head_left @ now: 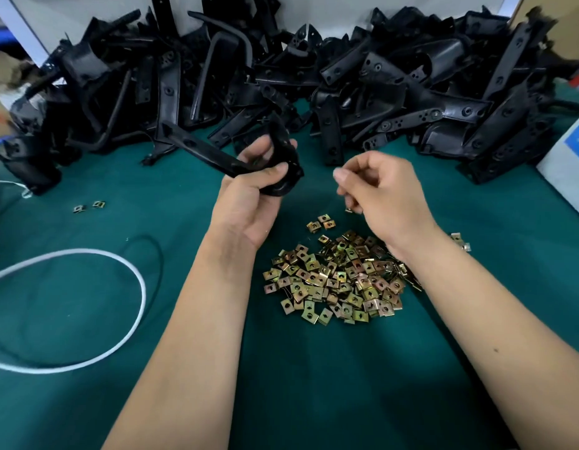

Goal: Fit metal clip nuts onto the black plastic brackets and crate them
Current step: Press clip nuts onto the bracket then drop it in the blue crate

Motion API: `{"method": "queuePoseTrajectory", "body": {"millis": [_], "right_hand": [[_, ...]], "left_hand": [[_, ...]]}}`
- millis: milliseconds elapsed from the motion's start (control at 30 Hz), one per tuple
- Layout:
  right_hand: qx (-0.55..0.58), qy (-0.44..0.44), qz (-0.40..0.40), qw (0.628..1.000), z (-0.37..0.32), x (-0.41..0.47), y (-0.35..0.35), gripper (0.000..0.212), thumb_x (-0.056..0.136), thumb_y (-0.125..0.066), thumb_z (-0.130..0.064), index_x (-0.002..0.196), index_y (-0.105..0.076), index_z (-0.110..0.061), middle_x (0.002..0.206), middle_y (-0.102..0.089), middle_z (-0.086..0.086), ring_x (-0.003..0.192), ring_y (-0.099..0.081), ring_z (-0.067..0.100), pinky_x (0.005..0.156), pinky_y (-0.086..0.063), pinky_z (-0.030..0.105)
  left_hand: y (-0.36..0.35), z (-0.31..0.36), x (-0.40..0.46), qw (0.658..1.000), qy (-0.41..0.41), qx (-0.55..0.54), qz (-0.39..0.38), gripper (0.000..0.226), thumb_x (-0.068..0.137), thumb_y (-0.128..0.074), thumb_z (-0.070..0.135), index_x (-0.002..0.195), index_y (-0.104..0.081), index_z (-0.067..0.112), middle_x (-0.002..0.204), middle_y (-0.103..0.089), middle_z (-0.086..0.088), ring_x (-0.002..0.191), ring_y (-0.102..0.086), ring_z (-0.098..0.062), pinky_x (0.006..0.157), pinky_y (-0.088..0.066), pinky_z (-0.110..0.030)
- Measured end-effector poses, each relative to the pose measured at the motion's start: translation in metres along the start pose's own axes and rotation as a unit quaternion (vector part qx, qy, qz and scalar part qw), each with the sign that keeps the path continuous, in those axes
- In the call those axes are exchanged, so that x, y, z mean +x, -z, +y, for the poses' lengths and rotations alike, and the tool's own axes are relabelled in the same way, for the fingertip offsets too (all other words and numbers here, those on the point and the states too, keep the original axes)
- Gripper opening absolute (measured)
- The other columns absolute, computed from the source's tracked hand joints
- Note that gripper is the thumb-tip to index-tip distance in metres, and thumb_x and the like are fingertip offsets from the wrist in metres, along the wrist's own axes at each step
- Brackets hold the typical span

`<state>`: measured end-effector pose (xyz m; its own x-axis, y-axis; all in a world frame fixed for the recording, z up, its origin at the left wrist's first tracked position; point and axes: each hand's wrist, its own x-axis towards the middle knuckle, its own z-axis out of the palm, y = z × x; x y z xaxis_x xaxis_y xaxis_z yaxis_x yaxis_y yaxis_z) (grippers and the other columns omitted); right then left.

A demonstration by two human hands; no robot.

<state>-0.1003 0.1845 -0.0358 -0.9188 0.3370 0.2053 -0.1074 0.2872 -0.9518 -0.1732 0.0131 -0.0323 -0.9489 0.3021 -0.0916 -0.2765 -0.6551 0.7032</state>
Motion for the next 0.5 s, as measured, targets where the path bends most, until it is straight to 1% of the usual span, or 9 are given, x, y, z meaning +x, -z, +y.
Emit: {"method": "queuePoseTrajectory", "body": {"millis": [33,67,100,133,200,233,300,400,500], "right_hand": [[0.074,-0.032,-0.007,0.997,-0.001,-0.002,-0.002,0.008,0.098,-0.068,-0.017,0.090,-0.068,-0.016,0.069,-0.068,-0.003,0.060,-0.057,0.011,0.054,-0.046,0.021],[0.121,-0.054,-0.014,0.991,-0.003,-0.003,-0.003,0.008,0.100,-0.067,-0.015,0.092,-0.069,-0.014,0.069,-0.067,-0.002,0.061,-0.056,0.012,0.054,-0.045,0.021],[0.152,-0.072,-0.021,0.986,-0.004,-0.003,-0.004,0.008,0.100,-0.066,-0.013,0.093,-0.070,-0.011,0.069,-0.067,-0.001,0.062,-0.056,0.013,0.054,-0.044,0.021],[0.177,-0.089,-0.031,0.980,-0.005,-0.003,-0.004,0.008,0.100,-0.065,-0.010,0.095,-0.072,-0.008,0.070,-0.067,0.001,0.062,-0.057,0.012,0.055,-0.045,0.021],[0.235,-0.134,-0.055,0.961,-0.008,-0.003,-0.002,0.010,0.100,-0.064,-0.007,0.098,-0.074,-0.005,0.074,-0.069,0.004,0.064,-0.060,0.011,0.057,-0.047,0.019],[0.269,-0.157,-0.066,0.948,-0.010,-0.002,-0.001,0.012,0.099,-0.063,-0.006,0.099,-0.075,-0.004,0.076,-0.070,0.005,0.065,-0.061,0.011,0.057,-0.049,0.019],[0.338,-0.196,-0.075,0.917,-0.012,-0.001,0.003,0.012,0.099,-0.062,-0.003,0.098,-0.073,-0.003,0.077,-0.071,0.008,0.064,-0.062,0.012,0.055,-0.050,0.018],[0.417,-0.244,-0.074,0.872,-0.013,0.000,0.004,0.014,0.099,-0.056,-0.001,0.093,-0.068,-0.004,0.074,-0.067,0.010,0.059,-0.059,0.012,0.051,-0.047,0.017],[0.429,-0.284,-0.079,0.854,-0.011,0.000,0.006,0.019,0.102,-0.049,-0.002,0.093,-0.066,-0.004,0.074,-0.067,0.011,0.058,-0.060,0.012,0.048,-0.047,0.015]], "left_hand": [[0.000,-0.001,0.000,1.000,-0.009,0.013,0.006,0.042,0.082,-0.052,-0.026,0.077,-0.067,0.013,0.127,-0.069,-0.021,0.122,-0.067,-0.032,0.108,-0.050,-0.044],[0.000,-0.002,-0.001,1.000,-0.013,0.025,0.005,0.046,0.083,-0.049,-0.028,0.068,-0.060,0.014,0.131,-0.066,-0.023,0.126,-0.064,-0.033,0.110,-0.048,-0.044],[0.001,-0.004,-0.001,0.999,-0.019,0.040,-0.004,0.049,0.084,-0.049,-0.029,0.063,-0.053,0.014,0.133,-0.065,-0.023,0.129,-0.062,-0.034,0.111,-0.047,-0.044],[0.002,-0.006,-0.002,0.997,-0.031,0.067,-0.017,0.052,0.083,-0.050,-0.030,0.060,-0.052,0.015,0.129,-0.067,-0.021,0.131,-0.060,-0.034,0.111,-0.047,-0.043],[0.004,-0.007,-0.003,0.985,-0.070,0.148,-0.054,0.058,0.080,-0.053,-0.032,0.053,-0.055,0.019,0.109,-0.074,-0.008,0.126,-0.063,-0.033,0.104,-0.051,-0.039],[0.005,-0.008,-0.003,0.975,-0.092,0.186,-0.075,0.059,0.078,-0.055,-0.033,0.052,-0.058,0.020,0.100,-0.075,-0.003,0.118,-0.066,-0.029,0.100,-0.053,-0.037],[0.006,-0.010,-0.003,0.954,-0.132,0.245,-0.108,0.056,0.075,-0.060,-0.031,0.053,-0.060,0.021,0.095,-0.076,-0.001,0.109,-0.069,-0.024,0.101,-0.052,-0.039],[0.003,-0.015,-0.002,0.903,-0.209,0.355,-0.124,0.042,0.071,-0.067,-0.027,0.060,-0.061,0.013,0.099,-0.074,-0.011,0.103,-0.069,-0.024,0.099,-0.053,-0.041],[-0.001,-0.018,-0.003,0.851,-0.266,0.427,-0.147,0.037,0.071,-0.067,-0.029,0.068,-0.065,0.008,0.105,-0.071,-0.019,0.103,-0.068,-0.024,0.098,-0.052,-0.035]]}}
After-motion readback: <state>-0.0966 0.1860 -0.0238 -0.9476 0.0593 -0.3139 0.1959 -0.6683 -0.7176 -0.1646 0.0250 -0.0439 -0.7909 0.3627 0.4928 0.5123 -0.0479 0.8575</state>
